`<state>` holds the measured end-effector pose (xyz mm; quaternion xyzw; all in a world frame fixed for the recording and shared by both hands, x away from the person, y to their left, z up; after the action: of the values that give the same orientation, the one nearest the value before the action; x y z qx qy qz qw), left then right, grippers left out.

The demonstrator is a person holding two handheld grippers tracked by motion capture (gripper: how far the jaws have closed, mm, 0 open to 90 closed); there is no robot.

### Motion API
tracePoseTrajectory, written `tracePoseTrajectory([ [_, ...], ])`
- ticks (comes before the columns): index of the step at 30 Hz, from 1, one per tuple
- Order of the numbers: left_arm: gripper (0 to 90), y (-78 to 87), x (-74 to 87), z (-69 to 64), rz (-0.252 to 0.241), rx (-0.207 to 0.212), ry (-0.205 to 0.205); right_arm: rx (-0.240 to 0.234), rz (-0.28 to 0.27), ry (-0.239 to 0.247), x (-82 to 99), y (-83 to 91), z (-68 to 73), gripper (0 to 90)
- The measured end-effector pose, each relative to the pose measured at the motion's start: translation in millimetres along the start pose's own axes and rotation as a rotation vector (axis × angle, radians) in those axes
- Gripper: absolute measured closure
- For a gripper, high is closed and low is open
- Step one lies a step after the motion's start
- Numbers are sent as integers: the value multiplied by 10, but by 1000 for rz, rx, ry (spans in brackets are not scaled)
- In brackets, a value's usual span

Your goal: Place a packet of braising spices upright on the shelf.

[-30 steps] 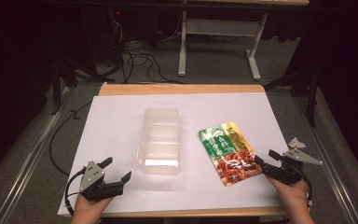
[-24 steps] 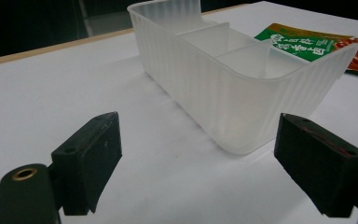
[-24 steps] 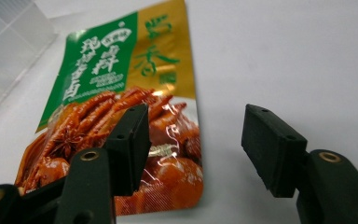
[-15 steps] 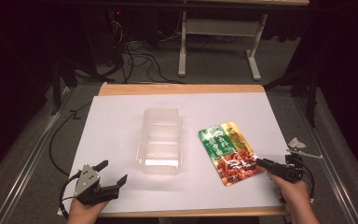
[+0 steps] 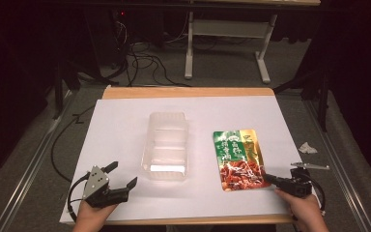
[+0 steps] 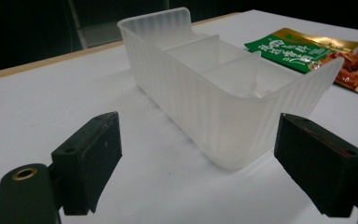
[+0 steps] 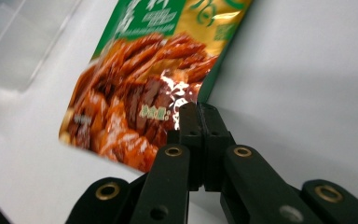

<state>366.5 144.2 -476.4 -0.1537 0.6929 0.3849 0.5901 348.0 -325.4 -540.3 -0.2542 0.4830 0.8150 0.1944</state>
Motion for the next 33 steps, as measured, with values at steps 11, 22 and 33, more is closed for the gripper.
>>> tracePoseTrajectory([
  [11, 157, -222, -168, 74, -57, -6, 59, 18, 33, 108, 357, 150, 260, 900],
  [22, 157, -236, -225, 69, -74, -15, 49, 25, 12, 112, 363, 233, 212, 664],
  [33, 157, -108, -139, 45, -52, -21, 18, 130, -191, 15, -353, 43, -134, 407],
])
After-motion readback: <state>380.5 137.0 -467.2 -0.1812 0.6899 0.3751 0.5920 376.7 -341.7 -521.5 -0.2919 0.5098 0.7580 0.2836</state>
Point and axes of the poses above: each handheld gripper's, and its own axes: y roughly backward along the jaws, x roughly out of its underside, z roughly to its left, the point moved 10 cm from there along -y, roughly forward along the jaws, and after that the axes turned 4 degrees about x, right-handed, at the moved point
